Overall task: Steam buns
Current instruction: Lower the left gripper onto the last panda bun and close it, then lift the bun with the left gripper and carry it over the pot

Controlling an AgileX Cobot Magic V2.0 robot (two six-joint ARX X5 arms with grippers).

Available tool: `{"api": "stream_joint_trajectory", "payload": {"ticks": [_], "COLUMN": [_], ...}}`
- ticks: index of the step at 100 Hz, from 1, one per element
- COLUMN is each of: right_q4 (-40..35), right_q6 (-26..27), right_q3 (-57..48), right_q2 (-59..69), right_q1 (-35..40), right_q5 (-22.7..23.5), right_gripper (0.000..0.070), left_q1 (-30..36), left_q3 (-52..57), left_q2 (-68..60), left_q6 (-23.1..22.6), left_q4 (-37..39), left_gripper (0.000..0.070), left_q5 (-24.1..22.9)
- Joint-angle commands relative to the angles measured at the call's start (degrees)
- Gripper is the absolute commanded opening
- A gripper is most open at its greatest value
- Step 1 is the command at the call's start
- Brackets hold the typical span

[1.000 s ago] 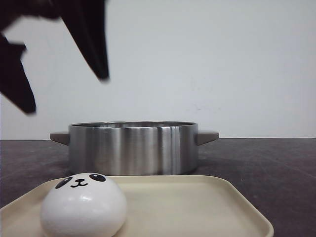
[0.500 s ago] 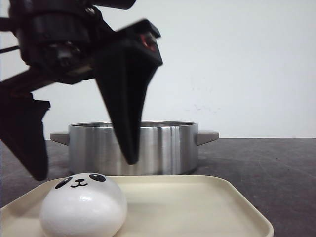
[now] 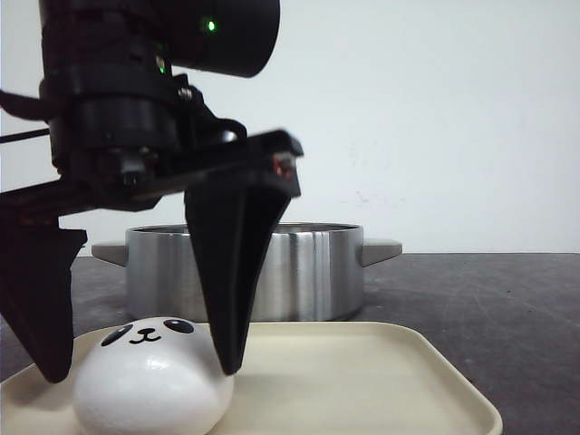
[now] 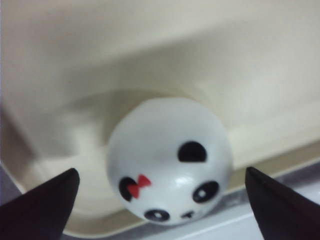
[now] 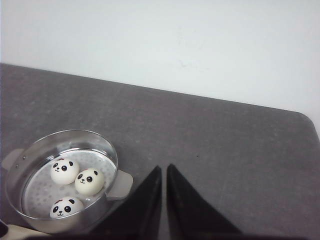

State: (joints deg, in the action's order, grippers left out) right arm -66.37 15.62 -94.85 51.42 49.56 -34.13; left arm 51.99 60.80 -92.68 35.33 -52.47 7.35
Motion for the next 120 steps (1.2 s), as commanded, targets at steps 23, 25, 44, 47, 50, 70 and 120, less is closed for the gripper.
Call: {"api": "stream_joint_trajectory", "payload": {"ticks": [23,25,44,47,50,70,120], "right_q4": [-0.9,-1.0,-1.7,-1.9,-1.9,-3.1,-3.2], "right_q6": [2.0,2.0,2.0,2.0,2.0,2.0,2.0], "right_q3": [-0.8,-0.8,-0.8,-0.8,-0.8,-0.8,-0.7], "right_q2": [-2.5,-2.6,-3.8,-4.0,-4.0,-3.9,-3.9], "right_q1": [0.6,0.6,0.6,0.6,0.6,0.6,0.6], "right_q5": [-0.3,-0.4,-0.4,-0.4,-0.4,-0.4,-0.9], "right_gripper": [0.0010,0.0010,0.0010,0.0010,0.0010,0.0010,0.0010], "left_q1": [0.6,0.6,0.6,0.7,0.9,1.2,-15.8], "left_q3": [0.9,0.9,3.3,4.2,5.2,15.9,28.2], "left_q2": [-4.5,-4.5,-1.7,-0.9,0.1,4.2,-3.1], "left_q6": [-5.0,-5.5,-8.9,-9.6,-10.2,-11.6,-24.6], "left_q4": [-0.2,-0.2,-1.3,-1.8,-2.2,-2.4,-1.9], "left_gripper": [0.0000,0.0010,0.0009,0.0009,0.0009,0.0009,0.0009], "left_q5": [0.0,0.0,0.5,1.0,1.4,-0.9,-7.5]}}
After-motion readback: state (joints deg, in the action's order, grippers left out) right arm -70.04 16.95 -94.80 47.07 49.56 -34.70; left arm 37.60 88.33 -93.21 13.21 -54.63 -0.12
